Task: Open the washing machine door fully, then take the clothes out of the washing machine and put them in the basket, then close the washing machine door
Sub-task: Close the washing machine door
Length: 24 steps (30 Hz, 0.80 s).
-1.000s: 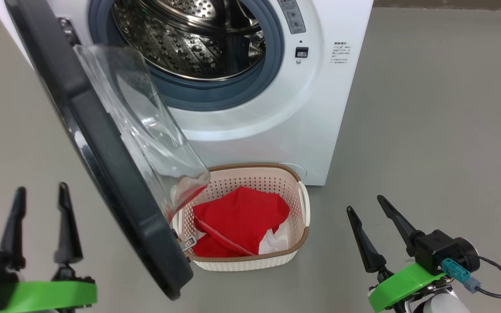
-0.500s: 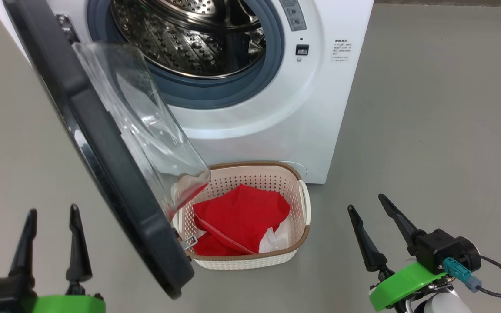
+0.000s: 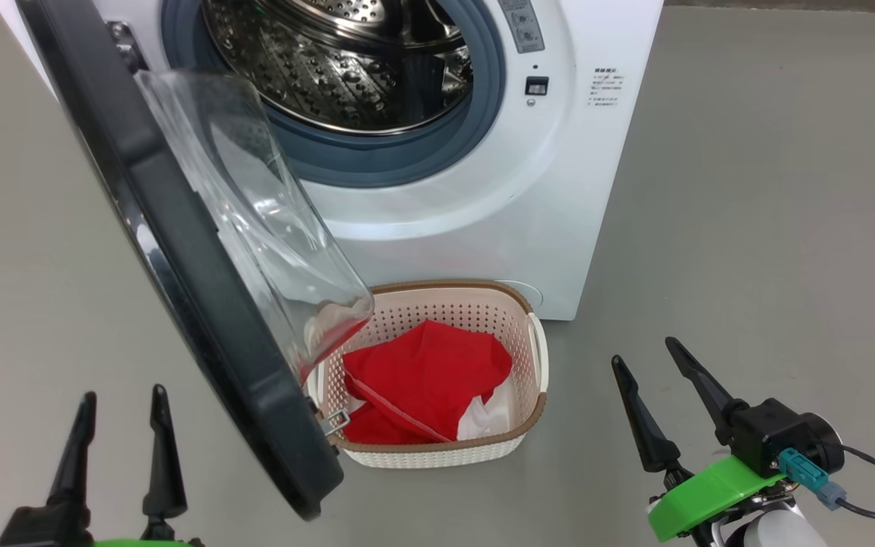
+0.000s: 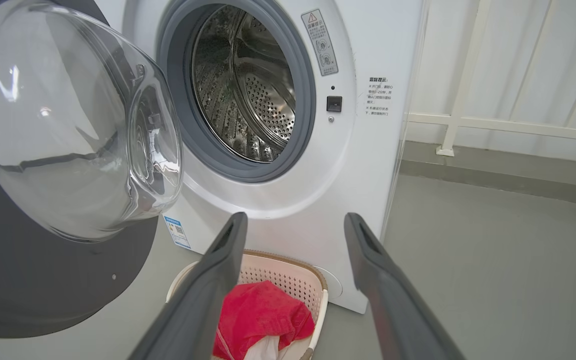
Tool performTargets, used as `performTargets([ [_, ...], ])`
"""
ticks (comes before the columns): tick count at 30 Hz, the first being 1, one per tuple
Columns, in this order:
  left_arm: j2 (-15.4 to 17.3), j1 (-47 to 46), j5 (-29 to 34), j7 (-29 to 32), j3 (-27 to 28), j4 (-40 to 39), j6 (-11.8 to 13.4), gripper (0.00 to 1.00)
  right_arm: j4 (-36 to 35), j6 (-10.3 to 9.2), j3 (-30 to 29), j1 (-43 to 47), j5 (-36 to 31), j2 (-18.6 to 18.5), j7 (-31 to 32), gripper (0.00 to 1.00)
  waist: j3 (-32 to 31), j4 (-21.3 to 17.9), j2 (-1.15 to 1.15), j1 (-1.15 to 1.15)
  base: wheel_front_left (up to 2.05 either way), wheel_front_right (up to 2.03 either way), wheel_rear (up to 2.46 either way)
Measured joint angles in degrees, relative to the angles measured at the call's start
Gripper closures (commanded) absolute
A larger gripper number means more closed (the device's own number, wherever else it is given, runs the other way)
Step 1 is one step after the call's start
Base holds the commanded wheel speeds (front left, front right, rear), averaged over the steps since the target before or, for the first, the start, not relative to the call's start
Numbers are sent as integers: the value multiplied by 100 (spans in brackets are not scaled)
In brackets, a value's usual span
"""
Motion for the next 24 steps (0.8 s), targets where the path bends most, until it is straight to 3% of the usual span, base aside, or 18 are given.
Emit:
performTargets([
  [24, -119, -1, 142, 0, 12, 257, -48, 0, 9, 0, 35, 1, 0, -1, 0, 0, -51, 21, 0, 0, 0, 0, 0],
])
